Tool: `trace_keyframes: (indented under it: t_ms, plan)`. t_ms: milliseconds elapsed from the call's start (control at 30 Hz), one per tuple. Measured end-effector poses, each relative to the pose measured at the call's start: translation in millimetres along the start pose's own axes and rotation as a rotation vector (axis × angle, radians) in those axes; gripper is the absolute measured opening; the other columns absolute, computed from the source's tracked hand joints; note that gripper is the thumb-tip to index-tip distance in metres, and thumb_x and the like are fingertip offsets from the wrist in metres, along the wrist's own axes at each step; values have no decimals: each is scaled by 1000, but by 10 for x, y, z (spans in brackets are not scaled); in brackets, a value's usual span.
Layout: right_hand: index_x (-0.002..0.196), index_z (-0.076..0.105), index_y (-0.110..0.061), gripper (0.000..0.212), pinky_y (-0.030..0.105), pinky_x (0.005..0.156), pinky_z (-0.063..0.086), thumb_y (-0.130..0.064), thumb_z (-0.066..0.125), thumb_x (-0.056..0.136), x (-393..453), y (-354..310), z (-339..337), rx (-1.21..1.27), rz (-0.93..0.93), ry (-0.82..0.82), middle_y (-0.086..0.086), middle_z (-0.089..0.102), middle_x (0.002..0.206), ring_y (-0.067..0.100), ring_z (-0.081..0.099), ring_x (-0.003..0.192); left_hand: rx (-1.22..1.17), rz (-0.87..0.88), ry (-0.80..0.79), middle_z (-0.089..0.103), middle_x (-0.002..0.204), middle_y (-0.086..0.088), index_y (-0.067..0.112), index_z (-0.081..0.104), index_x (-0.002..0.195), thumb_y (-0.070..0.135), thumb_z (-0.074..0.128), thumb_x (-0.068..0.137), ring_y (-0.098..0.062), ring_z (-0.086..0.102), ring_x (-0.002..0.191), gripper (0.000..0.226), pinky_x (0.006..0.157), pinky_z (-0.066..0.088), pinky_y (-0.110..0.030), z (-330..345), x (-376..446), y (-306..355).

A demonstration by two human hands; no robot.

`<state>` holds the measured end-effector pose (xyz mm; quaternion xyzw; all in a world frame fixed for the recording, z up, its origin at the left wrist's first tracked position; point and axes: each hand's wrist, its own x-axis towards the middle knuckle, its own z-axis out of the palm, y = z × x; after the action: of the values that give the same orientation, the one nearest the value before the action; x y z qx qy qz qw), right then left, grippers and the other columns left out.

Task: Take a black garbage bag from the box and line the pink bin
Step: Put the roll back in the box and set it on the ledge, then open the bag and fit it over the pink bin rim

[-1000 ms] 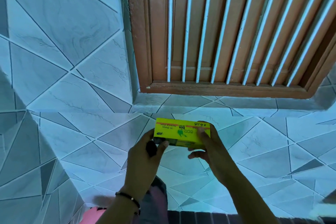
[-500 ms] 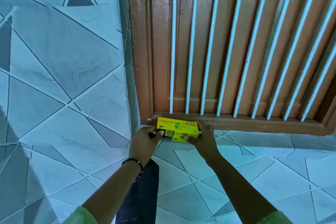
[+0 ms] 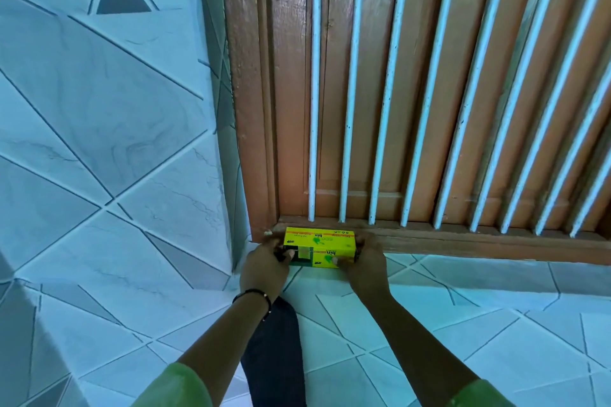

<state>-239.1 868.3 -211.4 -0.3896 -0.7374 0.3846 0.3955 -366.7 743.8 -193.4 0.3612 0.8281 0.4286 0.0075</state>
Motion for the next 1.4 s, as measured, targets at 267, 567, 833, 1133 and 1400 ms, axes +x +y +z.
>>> trace_keyframes:
  t_ms: [267, 567, 833, 1133, 1400]
  plan:
    - [112, 47, -33, 49, 13, 84, 40, -50, 65, 70, -1454, -135, -135, 7, -216, -133, -17, 49, 115, -1, 47, 107, -863, -159, -12, 66, 96, 1, 18, 59, 107, 25, 65, 80, -9, 63, 83, 28, 77, 51, -13, -218, -1047, 25]
    - [72, 70, -16, 18, 21, 63, 50, -5, 63, 84, -2276, -89, -270, 304, 140, -388, -4, 67, 67, 8, 62, 65, -946, -219, -267, 58, 123, 8, 30, 41, 128, 55, 79, 54, -11, 57, 114, 87, 93, 47, -25, -520, -1828, -117]
    - [88, 72, -9, 9, 30, 73, 58, -11, 63, 86, -2257, -230, -430, 501, 273, -129, 5, 76, 83, 22, 72, 81, -239, -25, -531, 65, 72, 6, 24, 59, 75, 26, 63, 85, -1, 59, 62, 11, 63, 46, -15, -338, -2402, -313]
    - [86, 70, -10, 19, 43, 87, 53, -25, 74, 76, -2615, 22, -533, 292, 365, -611, 7, 73, 87, 28, 70, 89, -704, -280, -304, 66, 80, -13, 0, 64, 84, 15, 60, 87, -24, 60, 74, 16, 69, 49, -34, -469, -2133, -158]
    - [84, 71, 1, 9, 39, 75, 52, -2, 63, 80, -2615, -43, -590, 598, 450, -338, 20, 71, 82, 30, 67, 74, -547, -312, -854, 72, 97, -6, 15, 64, 95, 68, 62, 67, -20, 67, 91, 60, 85, 52, -37, -395, -2626, -338]
